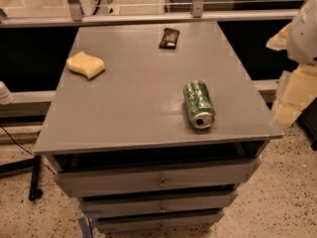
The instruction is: Move green can near sponge
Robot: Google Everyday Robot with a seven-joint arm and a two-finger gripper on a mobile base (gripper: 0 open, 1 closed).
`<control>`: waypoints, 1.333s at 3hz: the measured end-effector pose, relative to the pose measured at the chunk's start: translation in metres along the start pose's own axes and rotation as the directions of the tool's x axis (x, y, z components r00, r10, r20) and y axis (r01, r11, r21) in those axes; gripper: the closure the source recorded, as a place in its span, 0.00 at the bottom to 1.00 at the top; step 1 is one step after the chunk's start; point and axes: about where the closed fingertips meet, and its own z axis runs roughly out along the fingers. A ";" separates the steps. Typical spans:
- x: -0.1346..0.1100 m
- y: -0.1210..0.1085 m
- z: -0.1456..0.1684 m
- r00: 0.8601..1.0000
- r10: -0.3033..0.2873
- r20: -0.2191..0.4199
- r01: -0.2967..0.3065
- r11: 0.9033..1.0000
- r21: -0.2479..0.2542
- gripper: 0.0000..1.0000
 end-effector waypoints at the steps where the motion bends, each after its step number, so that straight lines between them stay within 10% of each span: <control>1: -0.003 0.000 0.000 1.000 0.006 0.012 -0.007 1.000 0.016 0.00; 2: -0.016 -0.002 0.024 0.993 0.094 0.066 -0.096 0.995 0.028 0.00; 4: -0.065 -0.032 0.087 0.918 0.341 0.202 -0.358 0.932 0.057 0.00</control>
Offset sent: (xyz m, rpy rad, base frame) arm 0.0480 0.0387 -0.0481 0.2122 -0.0963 -0.2429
